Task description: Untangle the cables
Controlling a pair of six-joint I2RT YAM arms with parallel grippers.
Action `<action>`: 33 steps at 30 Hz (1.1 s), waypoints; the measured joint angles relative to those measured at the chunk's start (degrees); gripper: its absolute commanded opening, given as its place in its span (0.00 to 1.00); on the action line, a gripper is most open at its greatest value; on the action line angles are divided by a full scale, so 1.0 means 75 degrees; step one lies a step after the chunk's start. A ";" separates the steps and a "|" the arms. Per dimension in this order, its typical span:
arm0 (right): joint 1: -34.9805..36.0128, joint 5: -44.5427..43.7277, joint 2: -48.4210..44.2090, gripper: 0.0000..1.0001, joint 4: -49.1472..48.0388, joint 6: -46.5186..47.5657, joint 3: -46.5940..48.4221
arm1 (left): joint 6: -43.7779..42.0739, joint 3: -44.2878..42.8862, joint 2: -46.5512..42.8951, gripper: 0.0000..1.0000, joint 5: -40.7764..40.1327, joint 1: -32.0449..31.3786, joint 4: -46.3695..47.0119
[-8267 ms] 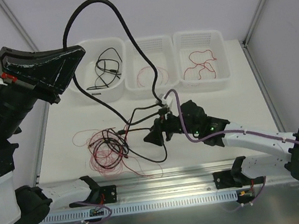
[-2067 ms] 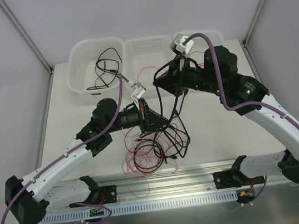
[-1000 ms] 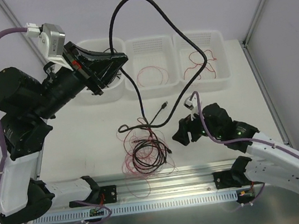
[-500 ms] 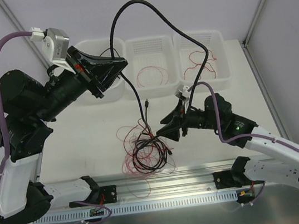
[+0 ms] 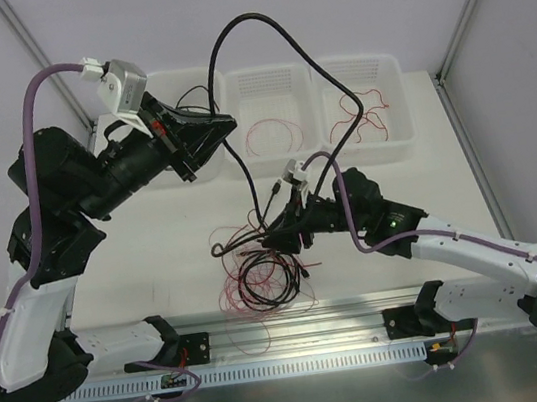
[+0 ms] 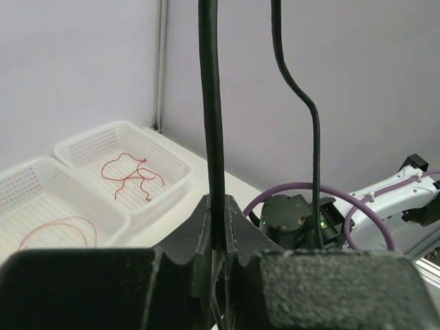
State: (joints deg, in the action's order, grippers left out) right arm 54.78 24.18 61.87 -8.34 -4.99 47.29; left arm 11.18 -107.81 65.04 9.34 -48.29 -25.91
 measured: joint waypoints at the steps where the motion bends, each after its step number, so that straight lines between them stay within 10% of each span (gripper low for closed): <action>1: 0.0000 -0.0023 0.0044 0.42 -0.0023 -0.0003 0.0000 | 0.0006 0.0070 -0.0032 0.00 -0.0009 0.0000 -0.0009; 8: 0.0000 -0.0417 0.0259 0.02 0.0035 0.0289 0.0035 | 0.0020 0.0667 -0.0437 0.00 -0.0154 0.0000 0.0055; 20: -0.0006 -0.2346 -0.0495 0.07 0.3273 0.1775 0.3599 | -0.0052 0.1411 -0.1282 0.00 -0.0892 0.0003 0.0673; 33: -0.0152 -0.5569 -0.1647 0.01 0.3742 0.1323 0.1684 | -0.0102 0.1953 -0.1192 0.00 -0.0953 0.0000 0.0408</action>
State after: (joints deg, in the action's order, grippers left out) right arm 53.65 -17.58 49.52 19.73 4.93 59.92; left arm 10.41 -93.17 56.10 2.20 -48.29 -22.85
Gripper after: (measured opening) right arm 0.043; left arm 0.043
